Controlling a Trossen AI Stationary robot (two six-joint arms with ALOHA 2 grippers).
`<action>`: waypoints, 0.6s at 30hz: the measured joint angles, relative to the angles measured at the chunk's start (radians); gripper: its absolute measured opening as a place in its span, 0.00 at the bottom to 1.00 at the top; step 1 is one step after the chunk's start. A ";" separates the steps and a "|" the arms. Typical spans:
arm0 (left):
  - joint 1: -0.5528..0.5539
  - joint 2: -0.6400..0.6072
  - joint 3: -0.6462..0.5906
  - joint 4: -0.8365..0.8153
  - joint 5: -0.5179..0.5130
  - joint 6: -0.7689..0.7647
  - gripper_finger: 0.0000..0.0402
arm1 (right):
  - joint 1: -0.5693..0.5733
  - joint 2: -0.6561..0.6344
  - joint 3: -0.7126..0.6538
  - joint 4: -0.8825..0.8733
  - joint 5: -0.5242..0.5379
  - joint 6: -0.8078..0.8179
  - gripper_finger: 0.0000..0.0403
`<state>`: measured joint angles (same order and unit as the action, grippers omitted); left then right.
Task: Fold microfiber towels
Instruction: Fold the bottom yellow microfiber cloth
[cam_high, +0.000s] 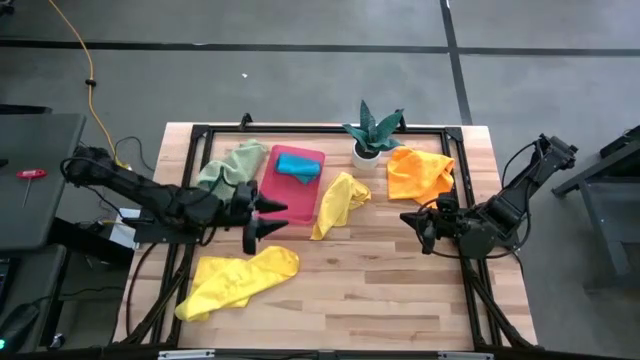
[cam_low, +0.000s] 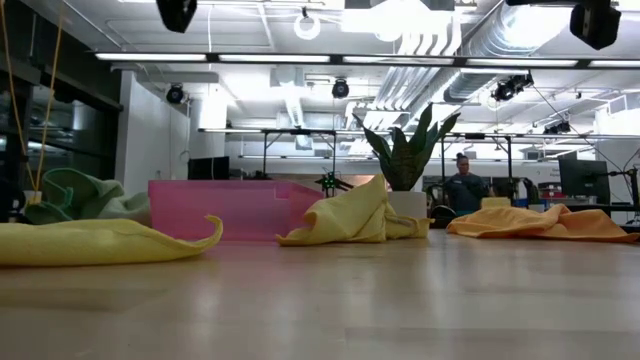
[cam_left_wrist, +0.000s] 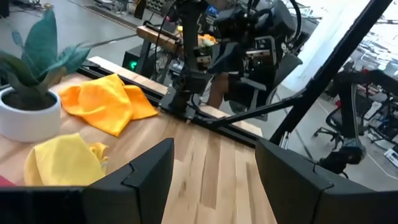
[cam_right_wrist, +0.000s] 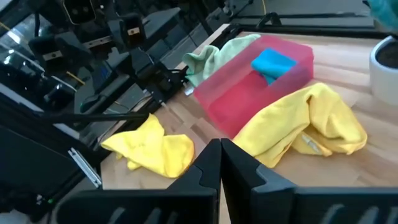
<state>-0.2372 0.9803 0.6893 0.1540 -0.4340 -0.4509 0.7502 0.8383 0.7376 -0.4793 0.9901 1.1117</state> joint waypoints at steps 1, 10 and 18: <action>-0.010 0.001 -0.004 0.000 -0.007 0.000 0.53 | 0.000 0.000 0.000 0.001 0.000 -0.015 0.00; -0.013 0.013 -0.005 -0.007 -0.017 0.004 0.53 | 0.000 0.000 0.000 0.003 0.000 -0.157 0.00; 0.053 0.014 0.072 -0.314 0.045 -0.151 0.53 | -0.041 0.000 0.000 -0.001 0.005 -0.233 0.00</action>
<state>-0.1841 0.9945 0.7618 -0.1596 -0.3894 -0.6018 0.7089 0.8383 0.7379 -0.4805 0.9955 0.8783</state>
